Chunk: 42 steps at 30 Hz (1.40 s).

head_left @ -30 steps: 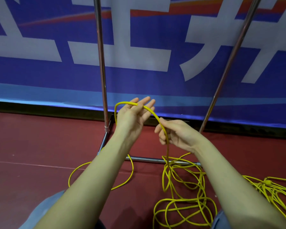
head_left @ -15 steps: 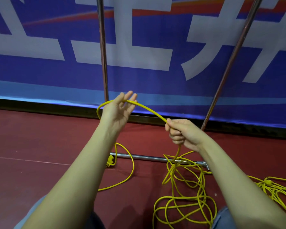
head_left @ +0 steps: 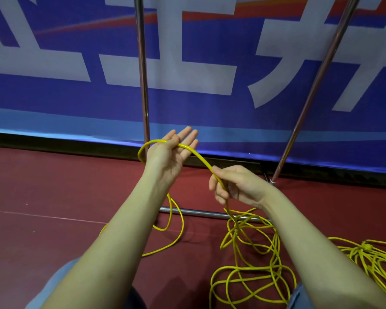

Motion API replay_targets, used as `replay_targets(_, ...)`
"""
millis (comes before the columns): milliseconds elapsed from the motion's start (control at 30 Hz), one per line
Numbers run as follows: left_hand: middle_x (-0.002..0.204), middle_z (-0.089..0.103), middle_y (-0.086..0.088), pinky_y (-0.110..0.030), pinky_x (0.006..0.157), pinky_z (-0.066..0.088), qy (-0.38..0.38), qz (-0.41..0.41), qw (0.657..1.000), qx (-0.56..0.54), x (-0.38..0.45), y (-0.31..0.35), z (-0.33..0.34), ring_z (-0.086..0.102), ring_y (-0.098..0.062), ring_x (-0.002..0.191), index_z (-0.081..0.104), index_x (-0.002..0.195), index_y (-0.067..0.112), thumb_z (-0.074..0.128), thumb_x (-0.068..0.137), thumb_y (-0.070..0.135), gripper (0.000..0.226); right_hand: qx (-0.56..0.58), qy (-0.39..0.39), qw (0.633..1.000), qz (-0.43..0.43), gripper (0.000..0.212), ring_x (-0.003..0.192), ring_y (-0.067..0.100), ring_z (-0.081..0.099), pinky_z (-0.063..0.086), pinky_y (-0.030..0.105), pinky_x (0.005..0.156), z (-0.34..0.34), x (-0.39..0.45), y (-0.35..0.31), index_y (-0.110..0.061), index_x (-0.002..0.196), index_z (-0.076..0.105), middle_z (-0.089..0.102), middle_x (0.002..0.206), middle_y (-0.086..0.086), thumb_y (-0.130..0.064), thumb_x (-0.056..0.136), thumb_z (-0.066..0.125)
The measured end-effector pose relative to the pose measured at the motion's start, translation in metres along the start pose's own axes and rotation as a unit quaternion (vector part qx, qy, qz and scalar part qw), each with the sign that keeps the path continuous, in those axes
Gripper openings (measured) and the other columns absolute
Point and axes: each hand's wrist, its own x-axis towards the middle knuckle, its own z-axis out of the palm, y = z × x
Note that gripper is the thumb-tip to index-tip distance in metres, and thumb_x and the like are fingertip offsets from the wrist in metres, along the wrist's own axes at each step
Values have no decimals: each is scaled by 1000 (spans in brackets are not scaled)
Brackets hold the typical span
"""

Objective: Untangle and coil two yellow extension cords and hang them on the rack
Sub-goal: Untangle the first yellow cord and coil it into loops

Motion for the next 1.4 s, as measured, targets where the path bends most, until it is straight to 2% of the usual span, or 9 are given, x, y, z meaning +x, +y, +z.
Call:
replay_targets(133, 128, 52, -28, -43, 70, 51, 33, 24, 998, -45, 9, 5, -5, 56, -41, 115, 28, 137, 2, 29, 101, -4, 37, -32, 23, 998, 40, 41, 50, 20, 53, 45, 24, 56, -20, 0, 21, 0, 72, 62, 54, 49, 7, -38, 83, 50)
replay_targets(233, 134, 48, -28, -47, 82, 47, 57, 38, 994, -91, 13, 7, -7, 52, -41, 121, 31, 133, 3, 29, 101, -4, 33, -61, 66, 995, 36, 38, 50, 12, 48, 38, 23, 56, -25, 1, 35, -3, 74, 64, 54, 52, 5, -37, 84, 50)
replay_targets(367, 131, 54, -21, -42, 85, 49, 53, 28, 996, -71, 16, 1, -8, 61, -30, 108, 44, 118, -5, 39, 99, 1, 21, -31, 156, 987, 2, 37, 38, 8, 24, 23, 25, 49, -23, 6, 32, -5, 67, 57, 32, 39, -5, -25, 97, 45)
replay_targets(433, 117, 62, -16, -41, 84, 53, 25, 5, 999, -24, 12, -10, -7, 66, -27, 95, 35, 128, 5, 47, 93, -5, 38, 6, 176, 984, -15, 38, 36, 9, 19, 22, 21, 44, -24, 6, 23, -4, 66, 54, 26, 38, -6, -23, 98, 43)
replay_targets(700, 98, 65, -18, -35, 69, 60, -23, -35, 998, 42, 4, -37, -3, 72, -25, 76, 32, 128, 2, 45, 91, -11, 40, -8, 138, 990, -27, 39, 29, 8, 19, 18, 21, 43, -10, 6, 7, -4, 67, 57, 31, 36, -2, -26, 97, 45)
replay_targets(833, 100, 66, -18, -37, 71, 60, -35, 11, 998, 50, 3, -22, 2, 72, -28, 76, 35, 123, 1, 45, 92, -10, 35, -8, 92, 995, -37, 39, 33, 12, 41, 35, 19, 38, -3, 8, 5, -2, 70, 59, 50, 42, 5, -28, 95, 45)
replay_targets(1000, 103, 64, -16, -33, 66, 60, -18, 78, 997, 1, 6, 7, 1, 72, -25, 75, 33, 131, 0, 43, 93, -10, 41, -37, 33, 999, -5, 36, 54, 17, 59, 47, 23, 59, -13, 7, 23, -3, 75, 63, 63, 58, 8, -35, 85, 49)
replay_targets(1267, 105, 65, -18, -30, 68, 58, 36, 157, 984, -81, 15, 32, -18, 72, -24, 81, 31, 136, -3, 47, 94, -5, 45, -51, 93, 994, 4, 28, 38, 5, 23, 19, 18, 41, -20, 6, 28, -7, 72, 57, 37, 43, -6, -21, 94, 47)
replay_targets(1400, 99, 68, -17, -28, 66, 59, 25, 79, 996, -25, 13, 19, -17, 71, -24, 81, 34, 136, -11, 46, 97, 2, 43, -28, 92, 995, -17, 28, 38, 8, 18, 15, 22, 44, -10, 7, 11, -6, 70, 56, 30, 40, -6, -26, 89, 50)
